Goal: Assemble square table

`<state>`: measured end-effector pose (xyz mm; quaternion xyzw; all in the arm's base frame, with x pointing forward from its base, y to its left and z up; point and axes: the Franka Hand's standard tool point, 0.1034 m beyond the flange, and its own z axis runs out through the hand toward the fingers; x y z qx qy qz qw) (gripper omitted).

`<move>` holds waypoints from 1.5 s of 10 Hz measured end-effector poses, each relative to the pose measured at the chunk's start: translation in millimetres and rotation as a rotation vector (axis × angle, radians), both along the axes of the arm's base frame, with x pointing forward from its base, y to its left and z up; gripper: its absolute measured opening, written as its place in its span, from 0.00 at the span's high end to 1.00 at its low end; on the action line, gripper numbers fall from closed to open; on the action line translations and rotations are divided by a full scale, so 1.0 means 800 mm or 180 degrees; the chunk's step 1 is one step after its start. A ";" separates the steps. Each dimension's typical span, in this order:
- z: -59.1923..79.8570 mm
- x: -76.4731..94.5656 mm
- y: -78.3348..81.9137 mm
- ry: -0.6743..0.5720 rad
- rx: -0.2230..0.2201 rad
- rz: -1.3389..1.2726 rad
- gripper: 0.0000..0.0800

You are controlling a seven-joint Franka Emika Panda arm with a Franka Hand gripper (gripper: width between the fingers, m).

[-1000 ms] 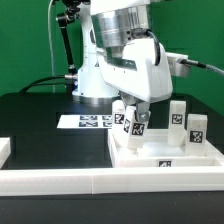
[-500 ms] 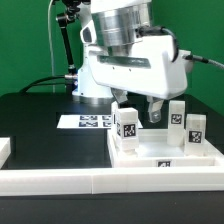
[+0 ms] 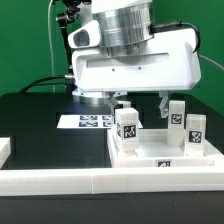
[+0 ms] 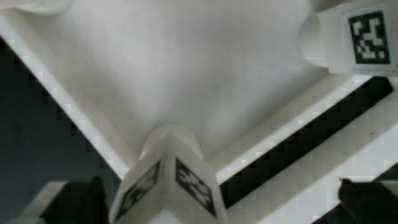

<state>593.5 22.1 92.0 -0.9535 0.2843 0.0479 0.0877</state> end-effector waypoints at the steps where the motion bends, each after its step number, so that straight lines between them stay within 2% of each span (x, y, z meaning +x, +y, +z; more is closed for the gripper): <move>1: -0.001 -0.001 -0.002 -0.0080 -0.0061 0.0527 0.19; 3: -0.004 -0.002 -0.007 -0.0227 -0.0126 0.1437 0.19; 6: -0.009 -0.008 -0.016 -0.0325 -0.0084 0.2095 0.19; 8: -0.008 -0.006 -0.017 -0.0329 -0.0080 0.2051 0.19; 11: -0.001 0.015 -0.020 -0.0389 -0.0087 0.2007 0.19; 13: -0.007 0.025 -0.026 -0.0411 -0.0101 0.2006 0.19; 15: -0.014 0.024 -0.028 -0.0392 -0.0097 0.2012 0.19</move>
Offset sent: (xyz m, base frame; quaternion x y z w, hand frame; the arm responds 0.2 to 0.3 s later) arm -0.0102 -0.0179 -0.0080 0.0002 0.0065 -0.2495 0.9684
